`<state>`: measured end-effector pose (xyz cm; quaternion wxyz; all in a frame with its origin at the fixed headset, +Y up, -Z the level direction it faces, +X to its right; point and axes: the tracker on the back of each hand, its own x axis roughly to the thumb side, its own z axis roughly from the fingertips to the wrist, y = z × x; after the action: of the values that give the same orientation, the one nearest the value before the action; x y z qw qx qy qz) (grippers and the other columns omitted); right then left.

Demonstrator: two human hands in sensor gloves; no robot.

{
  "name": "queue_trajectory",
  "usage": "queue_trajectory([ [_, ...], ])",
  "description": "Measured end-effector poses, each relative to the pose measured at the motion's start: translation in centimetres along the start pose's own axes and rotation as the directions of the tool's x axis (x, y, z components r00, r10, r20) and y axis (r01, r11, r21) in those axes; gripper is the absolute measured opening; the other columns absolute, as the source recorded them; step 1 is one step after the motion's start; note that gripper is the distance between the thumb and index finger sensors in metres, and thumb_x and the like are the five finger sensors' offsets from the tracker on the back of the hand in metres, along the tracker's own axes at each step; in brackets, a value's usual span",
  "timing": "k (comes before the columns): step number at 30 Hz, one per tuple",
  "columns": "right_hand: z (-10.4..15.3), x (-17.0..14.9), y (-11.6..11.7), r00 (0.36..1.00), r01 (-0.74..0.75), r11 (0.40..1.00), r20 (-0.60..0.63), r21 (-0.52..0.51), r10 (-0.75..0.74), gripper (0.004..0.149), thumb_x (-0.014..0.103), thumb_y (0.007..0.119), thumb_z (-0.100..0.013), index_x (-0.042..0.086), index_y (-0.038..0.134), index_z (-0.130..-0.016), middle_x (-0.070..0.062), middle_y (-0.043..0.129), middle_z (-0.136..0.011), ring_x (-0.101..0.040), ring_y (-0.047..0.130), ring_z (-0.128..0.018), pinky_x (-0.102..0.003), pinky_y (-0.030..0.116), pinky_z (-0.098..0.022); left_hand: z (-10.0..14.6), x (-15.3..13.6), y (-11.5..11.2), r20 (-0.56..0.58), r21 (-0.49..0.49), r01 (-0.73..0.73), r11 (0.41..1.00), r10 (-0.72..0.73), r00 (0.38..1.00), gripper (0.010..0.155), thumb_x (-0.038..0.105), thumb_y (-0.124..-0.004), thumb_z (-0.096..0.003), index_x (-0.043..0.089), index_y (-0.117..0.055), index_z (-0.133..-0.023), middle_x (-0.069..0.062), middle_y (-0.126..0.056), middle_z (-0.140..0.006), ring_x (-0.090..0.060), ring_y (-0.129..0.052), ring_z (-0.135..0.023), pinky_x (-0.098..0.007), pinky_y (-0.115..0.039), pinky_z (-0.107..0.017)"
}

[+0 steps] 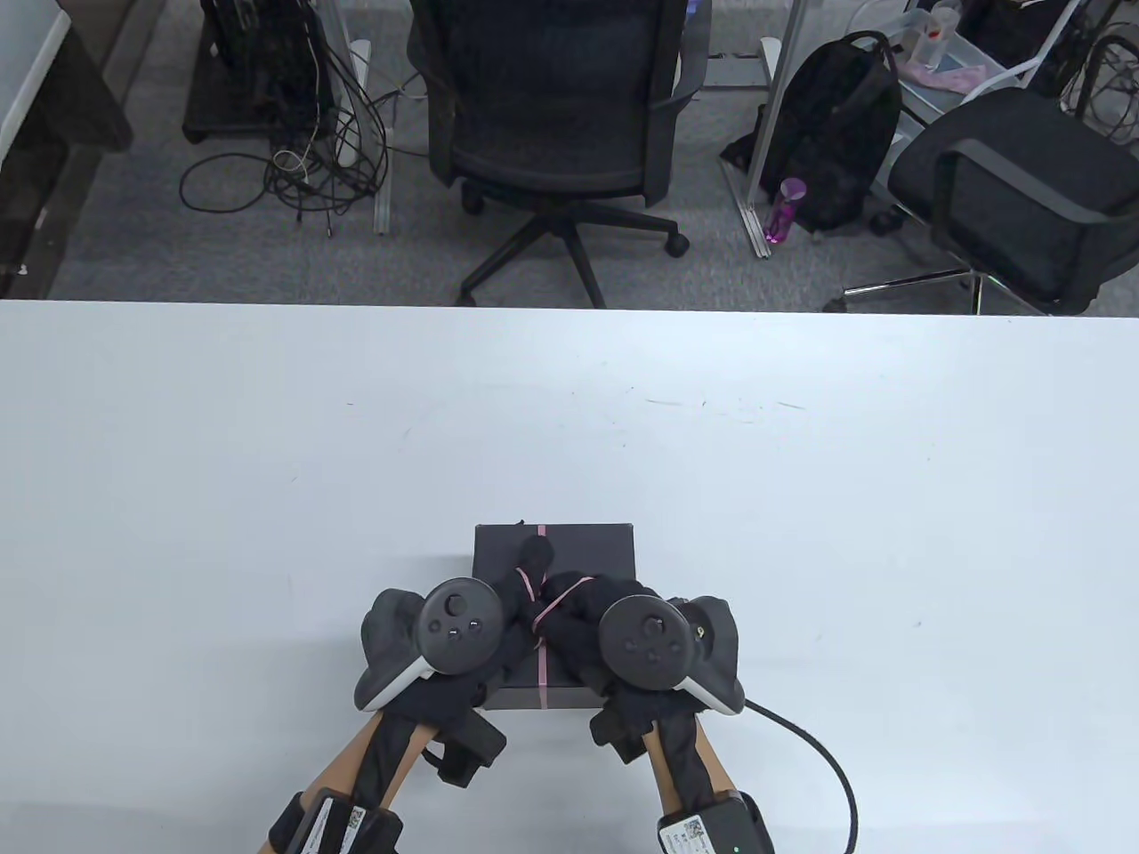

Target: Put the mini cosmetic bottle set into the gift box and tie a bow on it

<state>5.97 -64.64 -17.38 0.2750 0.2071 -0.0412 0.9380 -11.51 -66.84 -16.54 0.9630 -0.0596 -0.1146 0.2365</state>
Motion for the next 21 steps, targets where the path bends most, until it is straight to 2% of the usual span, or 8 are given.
queue_trajectory([
  [6, 0.1, 0.5, 0.0, 1.0, -0.004, 0.999, 0.012, -0.034, 0.005, 0.035, 0.038, 0.087, -0.053, 0.009, 0.095, -0.071, 0.0, 0.094, -0.04, -0.005, 0.084, -0.012, -0.025, 0.082, -0.008, 0.2, 0.2, -0.2, 0.032, 0.014, 0.027, 1.0, -0.028, 0.999, 0.067, 0.052, -0.077, -0.0549, 0.034, -0.044, -0.111, 0.018, -0.089, -0.048, -0.005, -0.085, -0.015, -0.028, -0.086, -0.017],
  [10, 0.0, -0.3, 0.2, 0.987, 0.154, 0.988, -0.048, -0.017, -0.155, 0.033, 0.034, 0.085, -0.055, 0.006, 0.094, -0.07, -0.001, 0.094, -0.042, -0.005, 0.085, -0.013, -0.025, 0.083, -0.01, 0.4, -0.5, -0.3, 0.08, 0.023, -0.048, 0.999, 0.046, 0.996, 0.064, 0.051, -0.076, -0.0567, 0.033, -0.048, -0.111, 0.018, -0.089, -0.048, -0.004, -0.084, -0.015, -0.028, -0.085, -0.017],
  [13, 0.1, -1.5, 0.2, 0.965, 0.247, 0.968, -0.078, -0.049, -0.25, 0.033, 0.034, 0.084, -0.056, 0.005, 0.093, -0.07, 0.0, 0.093, -0.042, -0.004, 0.085, -0.014, -0.024, 0.083, -0.01, 0.5, -1.0, -0.3, 0.11, 0.019, -0.088, 0.996, 0.086, 0.99, 0.055, 0.044, -0.067, -0.0608, 0.032, -0.049, -0.112, 0.016, -0.089, -0.05, -0.004, -0.084, -0.016, -0.028, -0.085, -0.018],
  [16, -0.1, -2.6, 0.5, 0.917, 0.386, 0.923, -0.109, 0.004, -0.383, 0.034, 0.033, 0.085, -0.054, 0.003, 0.094, -0.068, -0.001, 0.092, -0.04, -0.004, 0.085, -0.013, -0.025, 0.083, -0.01, 0.7, -1.0, -0.5, 0.132, 0.061, -0.073, 0.995, 0.065, 0.989, 0.053, 0.043, -0.064, -0.0614, 0.033, -0.049, -0.111, 0.016, -0.09, -0.05, -0.004, -0.083, -0.016, -0.028, -0.084, -0.017],
  [19, -0.4, -3.0, 0.5, 0.913, 0.402, 0.911, -0.114, 0.086, -0.392, 0.035, 0.034, 0.087, -0.053, 0.003, 0.094, -0.067, -0.001, 0.092, -0.039, -0.004, 0.084, -0.013, -0.025, 0.083, -0.01, 0.9, -1.1, -0.6, 0.153, 0.082, -0.089, 0.993, 0.076, 0.985, 0.053, 0.045, -0.063, -0.0614, 0.042, -0.043, -0.111, 0.016, -0.09, -0.051, -0.003, -0.083, -0.016, -0.027, -0.084, -0.017],
  [21, -1.0, -3.0, 0.6, 0.919, 0.393, 0.896, -0.123, 0.208, -0.375, 0.035, 0.034, 0.087, -0.053, 0.003, 0.094, -0.067, -0.001, 0.092, -0.039, -0.004, 0.084, -0.013, -0.025, 0.082, -0.01, 1.1, -1.5, -0.7, 0.175, 0.097, -0.129, 0.987, 0.11, 0.978, 0.053, 0.045, -0.062, -0.0615, 0.046, -0.039, -0.109, 0.015, -0.091, -0.053, -0.003, -0.083, -0.016, -0.027, -0.084, -0.017],
])
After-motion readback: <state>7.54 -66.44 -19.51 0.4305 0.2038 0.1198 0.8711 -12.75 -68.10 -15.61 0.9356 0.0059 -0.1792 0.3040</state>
